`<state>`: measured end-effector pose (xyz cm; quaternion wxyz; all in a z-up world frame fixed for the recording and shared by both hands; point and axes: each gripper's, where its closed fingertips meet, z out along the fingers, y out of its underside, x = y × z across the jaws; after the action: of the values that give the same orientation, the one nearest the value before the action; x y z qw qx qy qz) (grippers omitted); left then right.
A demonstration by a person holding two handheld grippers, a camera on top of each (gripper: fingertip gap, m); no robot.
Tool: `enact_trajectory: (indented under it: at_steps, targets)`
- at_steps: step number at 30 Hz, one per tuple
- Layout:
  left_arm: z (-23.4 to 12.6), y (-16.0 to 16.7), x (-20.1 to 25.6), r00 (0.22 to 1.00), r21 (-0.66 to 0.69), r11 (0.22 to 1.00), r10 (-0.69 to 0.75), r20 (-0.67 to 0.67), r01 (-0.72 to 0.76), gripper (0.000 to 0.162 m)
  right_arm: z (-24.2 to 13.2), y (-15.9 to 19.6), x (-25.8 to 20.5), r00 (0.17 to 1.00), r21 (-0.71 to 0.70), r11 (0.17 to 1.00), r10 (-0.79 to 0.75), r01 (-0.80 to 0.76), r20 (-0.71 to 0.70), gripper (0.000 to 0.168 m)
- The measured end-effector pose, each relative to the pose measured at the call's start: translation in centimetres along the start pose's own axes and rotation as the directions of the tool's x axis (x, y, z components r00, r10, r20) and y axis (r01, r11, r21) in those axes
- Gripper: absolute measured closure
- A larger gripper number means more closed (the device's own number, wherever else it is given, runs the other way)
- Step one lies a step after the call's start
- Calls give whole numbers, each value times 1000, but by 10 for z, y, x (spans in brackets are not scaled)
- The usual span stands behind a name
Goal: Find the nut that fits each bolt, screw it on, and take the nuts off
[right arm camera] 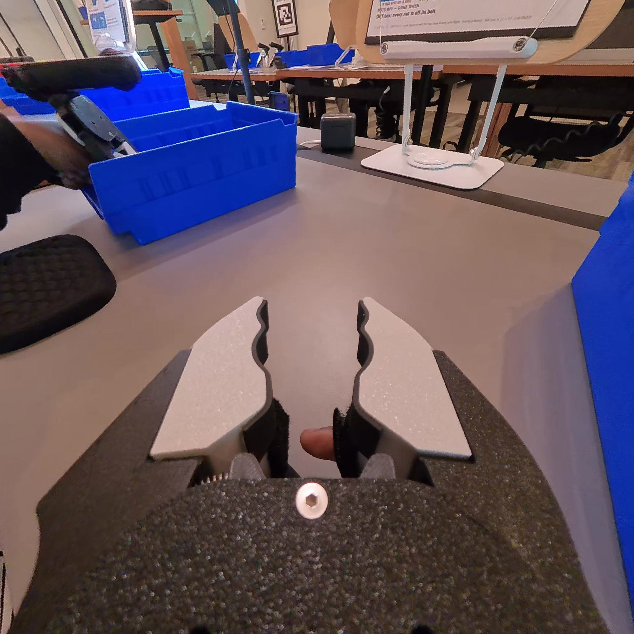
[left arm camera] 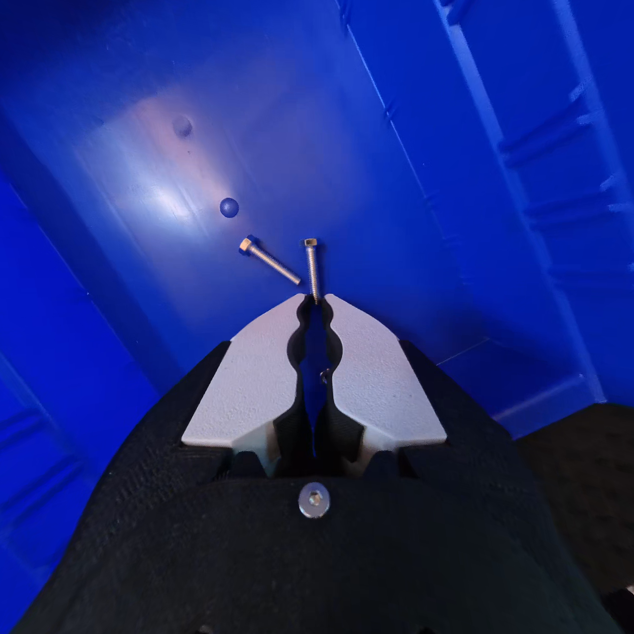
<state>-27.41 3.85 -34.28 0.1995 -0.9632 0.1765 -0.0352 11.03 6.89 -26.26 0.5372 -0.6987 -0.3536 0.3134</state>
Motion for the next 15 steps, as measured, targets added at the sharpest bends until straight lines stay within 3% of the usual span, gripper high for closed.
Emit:
enact_trajectory:
  at_steps: [4,9,12,15]
  targets:
    - [-12,-6,-2,998,82,996,21,65,-26,156,0,0,0,1000,-3,1000,2,-2,2,118]
    - [-48,-28,1,989,291,954,36,140,-76,156,2,2,-1,1000,-12,1000,-8,8,4,119]
    - [-75,-46,21,988,472,872,77,132,-131,156,2,2,-2,1000,-19,1000,-15,15,9,119]
    - [-109,-63,70,974,683,708,226,24,-181,156,3,3,-4,1000,-22,1000,-20,21,15,119]
